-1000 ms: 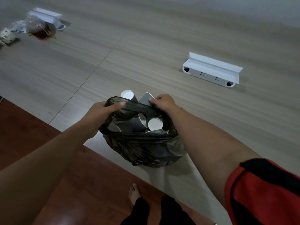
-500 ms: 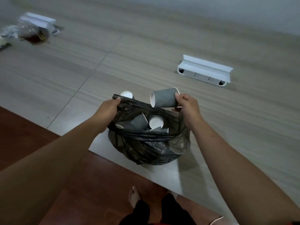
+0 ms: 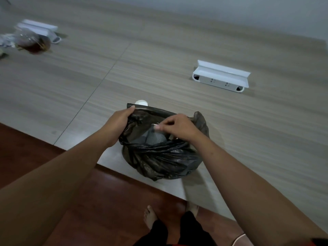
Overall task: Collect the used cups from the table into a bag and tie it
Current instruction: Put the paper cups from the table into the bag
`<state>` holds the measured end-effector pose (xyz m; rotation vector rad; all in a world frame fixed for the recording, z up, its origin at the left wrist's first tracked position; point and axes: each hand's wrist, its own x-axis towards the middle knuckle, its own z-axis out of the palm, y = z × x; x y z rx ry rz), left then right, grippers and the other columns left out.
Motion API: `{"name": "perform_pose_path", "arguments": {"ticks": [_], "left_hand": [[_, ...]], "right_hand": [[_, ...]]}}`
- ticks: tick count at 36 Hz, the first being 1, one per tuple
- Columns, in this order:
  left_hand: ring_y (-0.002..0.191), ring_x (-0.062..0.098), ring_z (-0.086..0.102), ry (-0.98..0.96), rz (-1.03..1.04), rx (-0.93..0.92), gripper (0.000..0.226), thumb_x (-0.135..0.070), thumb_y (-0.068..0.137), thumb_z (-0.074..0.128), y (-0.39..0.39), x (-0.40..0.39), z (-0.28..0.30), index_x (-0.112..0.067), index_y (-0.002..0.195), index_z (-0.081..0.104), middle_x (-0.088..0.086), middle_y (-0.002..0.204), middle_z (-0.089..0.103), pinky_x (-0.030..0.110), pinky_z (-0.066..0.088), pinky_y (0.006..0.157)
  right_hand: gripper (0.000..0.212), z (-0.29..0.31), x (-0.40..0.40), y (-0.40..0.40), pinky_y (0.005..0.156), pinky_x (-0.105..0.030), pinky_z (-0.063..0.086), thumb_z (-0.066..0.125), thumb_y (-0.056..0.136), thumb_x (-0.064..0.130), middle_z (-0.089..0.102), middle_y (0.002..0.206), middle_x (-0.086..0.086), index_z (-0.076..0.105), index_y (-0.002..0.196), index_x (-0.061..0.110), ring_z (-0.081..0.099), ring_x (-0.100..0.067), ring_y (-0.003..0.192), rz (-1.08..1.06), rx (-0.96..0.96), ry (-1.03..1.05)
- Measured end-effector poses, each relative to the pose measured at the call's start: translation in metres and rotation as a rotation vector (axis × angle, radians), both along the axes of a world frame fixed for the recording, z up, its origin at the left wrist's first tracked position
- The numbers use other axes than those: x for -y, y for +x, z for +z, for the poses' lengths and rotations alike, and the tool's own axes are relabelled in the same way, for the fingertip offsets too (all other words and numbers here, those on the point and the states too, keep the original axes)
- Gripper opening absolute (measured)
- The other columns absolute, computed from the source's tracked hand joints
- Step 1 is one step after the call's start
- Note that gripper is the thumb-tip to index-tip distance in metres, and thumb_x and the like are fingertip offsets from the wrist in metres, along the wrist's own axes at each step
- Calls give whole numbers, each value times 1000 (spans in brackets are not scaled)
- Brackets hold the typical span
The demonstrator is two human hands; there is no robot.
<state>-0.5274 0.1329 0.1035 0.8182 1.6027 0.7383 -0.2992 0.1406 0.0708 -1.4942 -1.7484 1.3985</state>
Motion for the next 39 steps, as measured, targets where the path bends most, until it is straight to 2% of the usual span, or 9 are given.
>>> {"name": "perform_pose_path", "arguments": {"ticks": [6,8,12,16,21,27,32,36,39], "left_hand": [[69,11,74,49,-7,-84,27,-46,92,60,-10,4,4,-23,91,74,-6,78,78,18,53,52],[65,11,74,53,-31,-121,27,-45,92,61,-13,5,4,-22,88,74,-7,75,77,17,52,49],[64,14,74,41,-69,-174,28,-42,92,62,-18,5,-2,-19,86,76,-3,74,77,20,51,52],[53,10,70,47,-51,-241,28,-37,91,64,-23,8,-10,-17,75,75,-3,64,75,15,47,42],[52,14,70,32,-14,-247,28,-34,90,65,-33,10,-15,-16,71,75,0,64,75,17,48,41],[55,14,71,22,15,-224,27,-36,89,63,-40,7,-17,-15,76,75,0,66,75,19,51,47],[65,16,73,52,73,-156,26,-40,92,62,-38,-1,-17,-19,83,74,0,73,77,24,56,57],[64,12,74,76,133,-58,26,-42,93,60,-32,-11,-11,-22,83,73,-5,72,77,18,53,47],[67,13,75,69,135,-4,29,-46,92,59,-28,-18,-7,-22,86,73,-4,75,78,20,54,48]], "right_hand": [[29,-1,-51,-6,77,-34,55,59,87,31,74,76,-2,75,78,10,68,-19,76,-431,122,177],[20,-3,-70,-16,86,-28,51,59,85,25,75,95,0,76,91,16,67,-18,93,-403,182,199],[43,-17,-100,-49,99,-32,45,64,83,28,66,120,-6,63,124,16,58,-24,115,-209,289,168],[58,-32,-113,-80,105,-37,41,65,85,37,52,139,-12,53,136,13,47,-31,129,-35,455,86],[30,-45,-114,-100,75,-28,45,61,84,20,66,120,-15,67,109,5,62,-31,109,-161,451,-53],[30,-52,-112,-103,84,-36,51,53,90,18,64,122,-18,65,114,3,62,-36,109,-285,415,-63],[28,-50,-105,-75,68,-28,41,48,92,13,70,105,-19,71,100,-2,65,-35,98,-430,334,34],[28,-36,-90,-39,63,-38,54,49,95,15,69,74,-9,72,83,6,70,-27,70,-577,10,34],[33,-24,-66,-17,43,-23,46,47,91,1,68,60,-3,72,80,19,61,-15,45,-554,-313,-99]]}}
